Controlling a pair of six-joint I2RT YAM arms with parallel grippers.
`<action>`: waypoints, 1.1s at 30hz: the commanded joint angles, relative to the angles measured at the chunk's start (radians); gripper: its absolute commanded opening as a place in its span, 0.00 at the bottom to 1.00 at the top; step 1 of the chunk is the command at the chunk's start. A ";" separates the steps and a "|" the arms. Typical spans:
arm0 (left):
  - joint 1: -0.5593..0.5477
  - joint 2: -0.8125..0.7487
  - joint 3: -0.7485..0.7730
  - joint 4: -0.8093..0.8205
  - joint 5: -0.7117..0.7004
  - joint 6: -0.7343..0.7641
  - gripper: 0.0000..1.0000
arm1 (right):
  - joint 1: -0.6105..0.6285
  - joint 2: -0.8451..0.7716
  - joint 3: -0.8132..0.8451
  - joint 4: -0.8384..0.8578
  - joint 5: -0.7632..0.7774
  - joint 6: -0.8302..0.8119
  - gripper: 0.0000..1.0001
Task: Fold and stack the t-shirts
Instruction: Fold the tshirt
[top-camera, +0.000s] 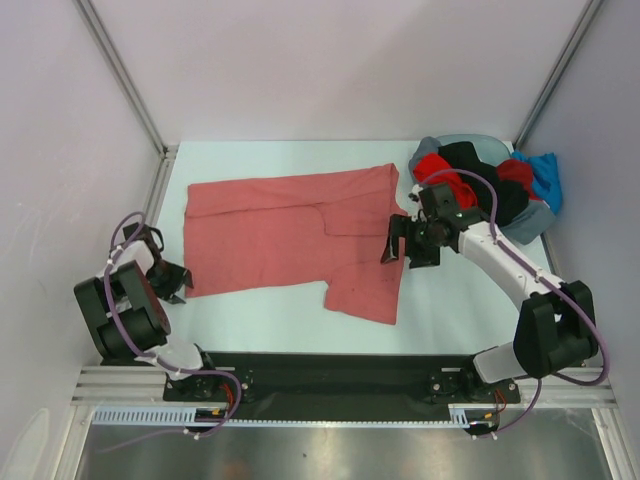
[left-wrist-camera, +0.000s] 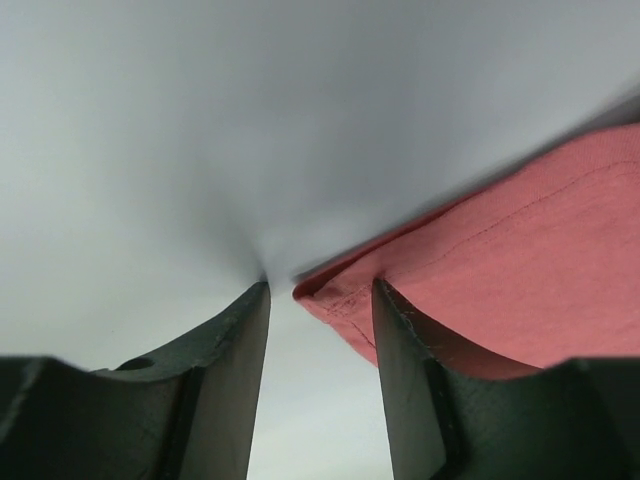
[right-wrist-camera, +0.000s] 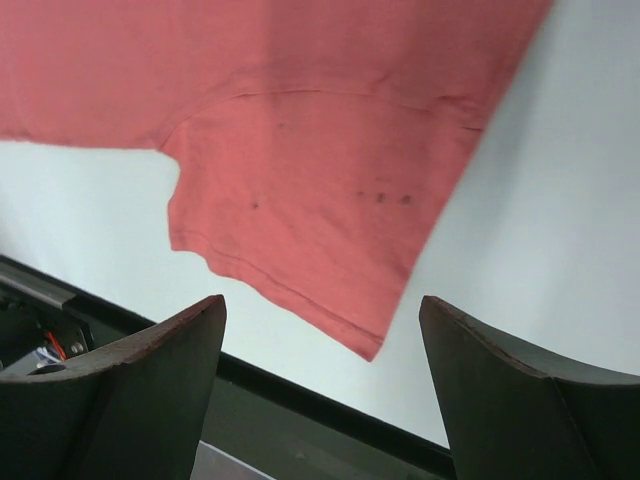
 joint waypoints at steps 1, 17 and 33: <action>0.007 0.042 -0.008 0.042 0.012 -0.026 0.50 | -0.043 -0.056 -0.030 0.002 -0.024 -0.019 0.85; 0.008 0.040 0.016 0.010 0.012 0.050 0.00 | -0.085 0.002 -0.287 0.148 -0.139 0.086 0.47; 0.007 -0.039 -0.003 0.007 0.055 0.080 0.00 | 0.101 0.191 -0.160 0.090 0.265 0.364 0.52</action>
